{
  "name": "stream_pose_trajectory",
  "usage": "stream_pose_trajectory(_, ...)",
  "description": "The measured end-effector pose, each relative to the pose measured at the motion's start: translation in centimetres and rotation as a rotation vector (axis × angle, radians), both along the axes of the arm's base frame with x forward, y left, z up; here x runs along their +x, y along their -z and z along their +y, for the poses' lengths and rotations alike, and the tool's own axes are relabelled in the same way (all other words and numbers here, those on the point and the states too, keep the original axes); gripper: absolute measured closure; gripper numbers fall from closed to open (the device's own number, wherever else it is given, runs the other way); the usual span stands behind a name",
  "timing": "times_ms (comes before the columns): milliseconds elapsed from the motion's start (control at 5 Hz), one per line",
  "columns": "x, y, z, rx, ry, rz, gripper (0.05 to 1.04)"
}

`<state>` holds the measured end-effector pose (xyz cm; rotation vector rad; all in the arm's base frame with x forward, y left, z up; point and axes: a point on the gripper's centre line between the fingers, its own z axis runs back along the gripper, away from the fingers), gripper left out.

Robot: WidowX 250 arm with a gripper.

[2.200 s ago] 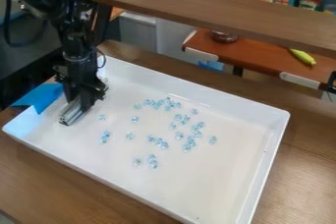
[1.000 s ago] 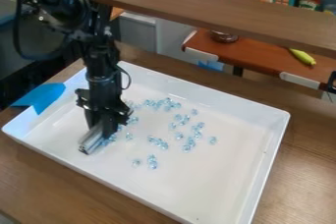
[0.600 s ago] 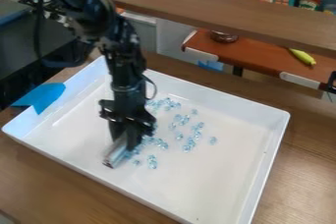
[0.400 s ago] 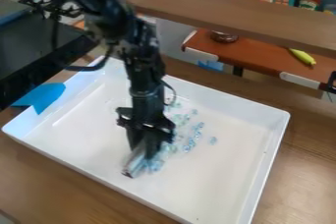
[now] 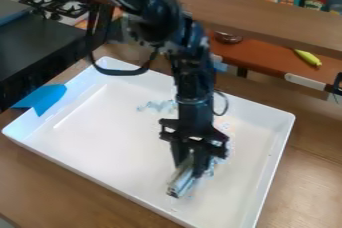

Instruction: Sweep into pile

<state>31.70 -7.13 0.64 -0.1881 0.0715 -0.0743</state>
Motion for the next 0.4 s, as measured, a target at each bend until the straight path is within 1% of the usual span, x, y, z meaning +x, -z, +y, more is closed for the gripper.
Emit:
stream_pose_trajectory(200,0.2,-2.3,-0.4,-0.019,0.006,-0.021,0.701)
stream_pose_trajectory(400,0.5,-4.1,3.4,-0.014,-0.025,-0.040,0.701)
